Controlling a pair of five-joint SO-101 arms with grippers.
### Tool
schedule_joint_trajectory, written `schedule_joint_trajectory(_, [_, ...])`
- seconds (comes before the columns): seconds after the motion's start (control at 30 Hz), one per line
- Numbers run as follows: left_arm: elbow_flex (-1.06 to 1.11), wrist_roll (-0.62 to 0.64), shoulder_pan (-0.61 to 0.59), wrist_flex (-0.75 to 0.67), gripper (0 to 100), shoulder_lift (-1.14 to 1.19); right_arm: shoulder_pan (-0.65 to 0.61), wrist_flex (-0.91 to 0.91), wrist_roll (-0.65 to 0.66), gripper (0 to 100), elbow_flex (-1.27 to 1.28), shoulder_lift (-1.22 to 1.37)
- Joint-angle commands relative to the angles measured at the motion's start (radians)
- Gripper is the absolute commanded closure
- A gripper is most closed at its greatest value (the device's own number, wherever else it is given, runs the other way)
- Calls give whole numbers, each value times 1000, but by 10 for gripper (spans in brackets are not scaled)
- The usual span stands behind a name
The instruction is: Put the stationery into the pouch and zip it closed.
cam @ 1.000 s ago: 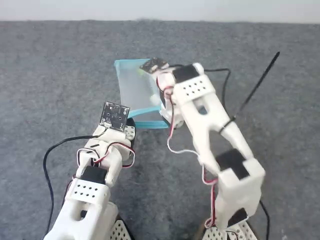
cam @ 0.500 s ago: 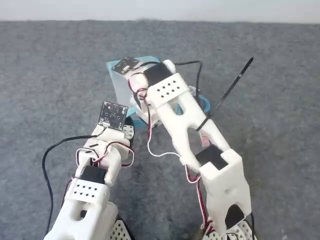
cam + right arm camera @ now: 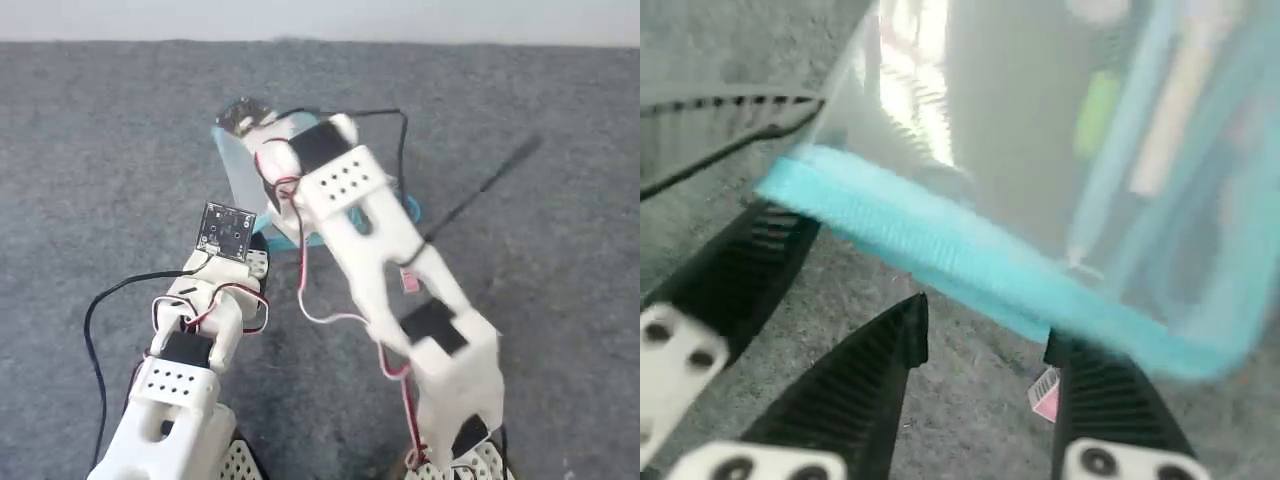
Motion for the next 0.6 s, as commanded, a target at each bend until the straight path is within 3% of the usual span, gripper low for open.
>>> schedule_joint_trajectory(0.0, [-5,-9,15,-14,988,0,36,30,0,815,55,-242])
schedule_joint_trajectory(0.27, [-7,-9,8,-14,988,0,194,-64,2,816,437,-549])
schedule_joint_trajectory(0.57, [-7,-9,-6,-14,988,-2,449,-403,2,816,1068,-610])
